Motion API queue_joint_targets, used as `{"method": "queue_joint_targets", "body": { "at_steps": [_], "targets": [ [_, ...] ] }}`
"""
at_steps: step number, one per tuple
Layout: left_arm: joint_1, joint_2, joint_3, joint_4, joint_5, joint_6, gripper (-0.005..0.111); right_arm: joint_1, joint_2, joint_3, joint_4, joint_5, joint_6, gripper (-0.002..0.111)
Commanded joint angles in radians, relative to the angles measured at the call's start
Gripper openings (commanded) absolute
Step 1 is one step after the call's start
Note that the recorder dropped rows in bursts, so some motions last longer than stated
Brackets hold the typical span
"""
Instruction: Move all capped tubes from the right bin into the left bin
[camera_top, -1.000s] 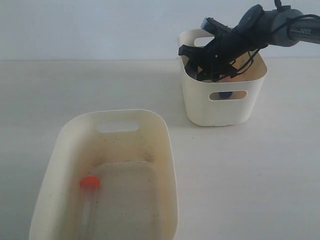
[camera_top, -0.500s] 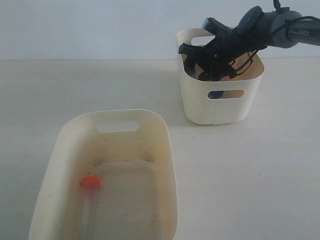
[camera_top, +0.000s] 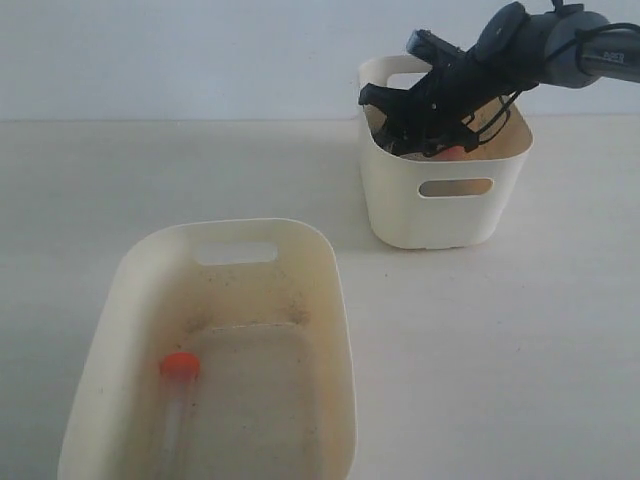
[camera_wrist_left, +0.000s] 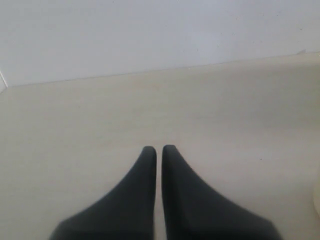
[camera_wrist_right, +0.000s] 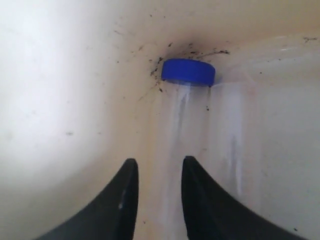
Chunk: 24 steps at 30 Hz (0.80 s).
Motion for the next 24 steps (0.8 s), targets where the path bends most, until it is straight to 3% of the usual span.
{"method": "queue_joint_targets", "body": {
  "at_steps": [1,24],
  "targets": [
    [0.001,-0.002,-0.004,-0.007,-0.015,-0.012,0.004,-0.002,-0.025,0.004,-0.021,0.007,0.0,0.028],
    [0.001,-0.002,-0.004,-0.007,-0.015,-0.012,0.004,-0.021,-0.074,0.004,-0.263,0.098,0.013,0.029]
  ]
}}
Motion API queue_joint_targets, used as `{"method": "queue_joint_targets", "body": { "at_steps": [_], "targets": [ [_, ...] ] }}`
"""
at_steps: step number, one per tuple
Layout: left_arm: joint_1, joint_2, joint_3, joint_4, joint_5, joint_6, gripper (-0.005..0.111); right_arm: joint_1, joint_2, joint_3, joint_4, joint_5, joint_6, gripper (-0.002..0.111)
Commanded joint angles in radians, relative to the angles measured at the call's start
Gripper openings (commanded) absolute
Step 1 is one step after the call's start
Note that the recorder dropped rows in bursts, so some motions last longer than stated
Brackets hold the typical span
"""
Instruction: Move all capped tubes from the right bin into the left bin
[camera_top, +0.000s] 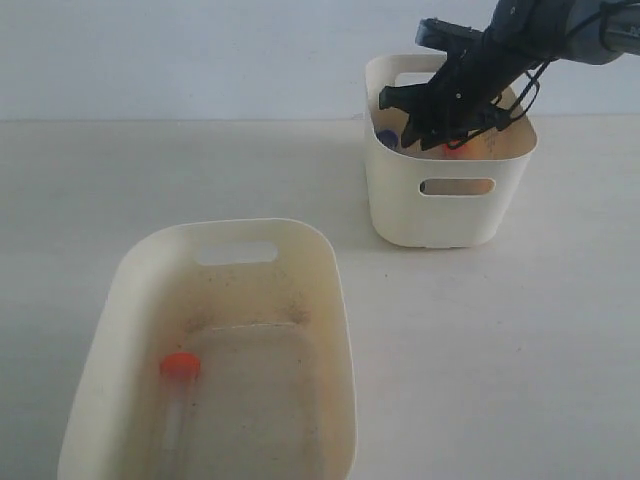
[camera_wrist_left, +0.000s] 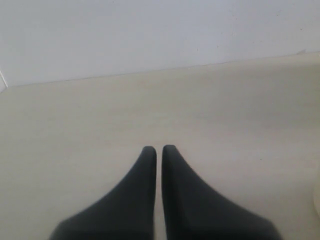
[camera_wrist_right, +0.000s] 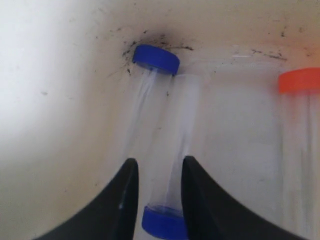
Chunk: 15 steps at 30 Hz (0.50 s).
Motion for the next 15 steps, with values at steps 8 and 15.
{"method": "queue_joint_targets", "body": {
  "at_steps": [8,15],
  "targets": [
    [0.001,-0.002,-0.004,-0.007,-0.015,-0.012,0.004,-0.004,-0.013,0.004,-0.028,0.021,0.05,0.056],
    [0.001,-0.002,-0.004,-0.007,-0.015,-0.012,0.004,0.019,-0.013,0.004,-0.13,0.004,0.123,0.054]
  ]
}}
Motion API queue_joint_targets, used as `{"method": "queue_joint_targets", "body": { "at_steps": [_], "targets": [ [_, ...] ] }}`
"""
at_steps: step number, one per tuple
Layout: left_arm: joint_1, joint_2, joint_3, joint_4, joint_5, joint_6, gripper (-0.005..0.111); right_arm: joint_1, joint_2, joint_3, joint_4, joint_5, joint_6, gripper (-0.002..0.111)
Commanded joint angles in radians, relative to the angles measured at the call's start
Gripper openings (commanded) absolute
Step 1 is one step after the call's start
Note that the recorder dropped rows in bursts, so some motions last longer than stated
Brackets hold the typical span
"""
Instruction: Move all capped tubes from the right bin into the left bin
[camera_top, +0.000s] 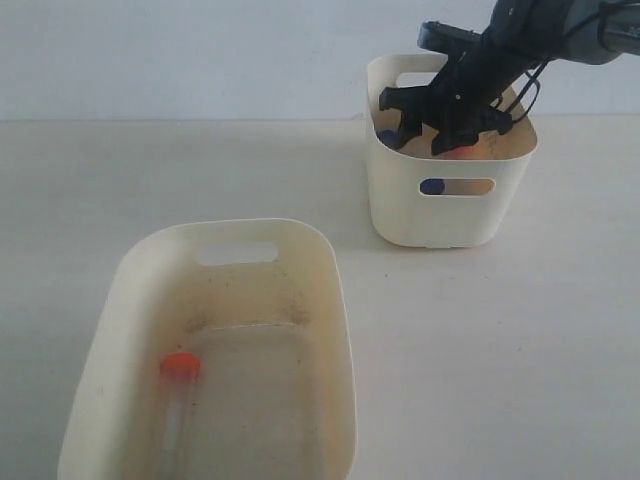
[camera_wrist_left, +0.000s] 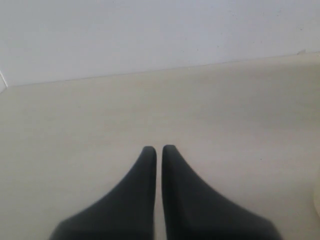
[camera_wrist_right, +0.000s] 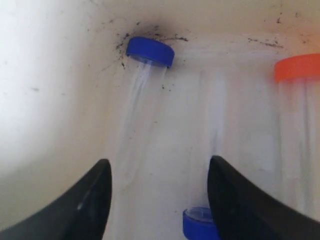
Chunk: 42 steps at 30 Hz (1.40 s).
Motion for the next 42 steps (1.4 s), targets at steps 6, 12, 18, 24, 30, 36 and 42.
{"method": "queue_joint_targets", "body": {
  "at_steps": [6,12,18,24,30,36,42],
  "targets": [
    [0.001,-0.002,-0.004,-0.007,-0.015,-0.012,0.004,0.043,-0.013,0.004,-0.249,-0.013,0.153,0.054],
    [0.001,-0.002,-0.004,-0.007,-0.015,-0.012,0.004,0.043,-0.015,0.004,-0.252,-0.011,0.158,0.054],
    [0.001,-0.002,-0.004,-0.007,-0.015,-0.012,0.004,0.043,-0.019,0.003,-0.252,-0.018,0.158,0.054],
    [0.001,-0.002,-0.004,-0.007,-0.015,-0.012,0.004,0.043,-0.045,0.003,-0.296,-0.034,0.158,0.054],
    [0.001,-0.002,-0.004,-0.007,-0.015,-0.012,0.004,0.043,-0.058,0.003,-0.322,-0.036,0.158,0.054],
    [0.001,-0.002,-0.004,-0.007,-0.015,-0.012,0.004,0.043,-0.03,0.003,-0.349,-0.034,0.165,0.054],
    [0.001,-0.002,-0.004,-0.007,-0.015,-0.012,0.004,0.068,-0.022,0.003,-0.349,-0.041,0.165,0.054]
  ]
}}
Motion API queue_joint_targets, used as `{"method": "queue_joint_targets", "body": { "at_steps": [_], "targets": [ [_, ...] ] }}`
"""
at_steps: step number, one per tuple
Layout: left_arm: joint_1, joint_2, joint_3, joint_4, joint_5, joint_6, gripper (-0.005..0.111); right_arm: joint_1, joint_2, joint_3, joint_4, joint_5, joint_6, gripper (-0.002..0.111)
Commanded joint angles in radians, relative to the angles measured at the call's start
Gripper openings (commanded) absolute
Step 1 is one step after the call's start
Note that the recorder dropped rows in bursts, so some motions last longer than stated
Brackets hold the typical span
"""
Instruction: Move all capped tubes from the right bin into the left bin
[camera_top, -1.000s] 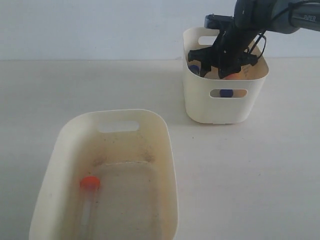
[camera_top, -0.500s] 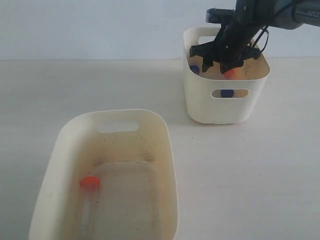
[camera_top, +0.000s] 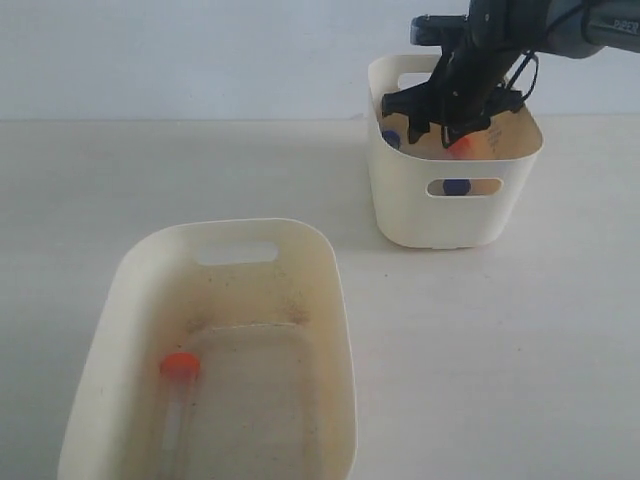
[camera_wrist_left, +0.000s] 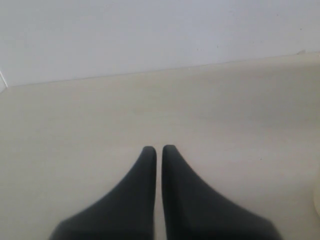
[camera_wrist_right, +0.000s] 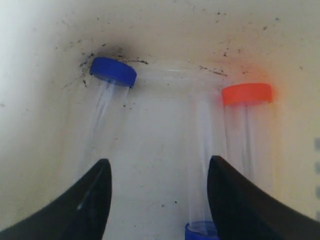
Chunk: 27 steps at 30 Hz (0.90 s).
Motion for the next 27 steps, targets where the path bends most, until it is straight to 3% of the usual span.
{"method": "queue_joint_targets", "body": {
  "at_steps": [1,5,9,27],
  "targets": [
    [0.001,-0.002,-0.004,-0.007,-0.015,-0.012,0.004,0.02,0.001,0.003,-0.023,-0.009,0.0,0.054],
    [0.001,-0.002,-0.004,-0.007,-0.015,-0.012,0.004,0.035,0.004,0.003,-0.1,0.01,0.031,0.054],
    [0.001,-0.002,-0.004,-0.007,-0.015,-0.012,0.004,0.06,0.006,0.003,-0.292,0.05,0.096,0.054],
    [0.001,-0.002,-0.004,-0.007,-0.015,-0.012,0.004,0.069,0.059,0.003,-0.326,0.101,0.178,0.054]
  ]
}}
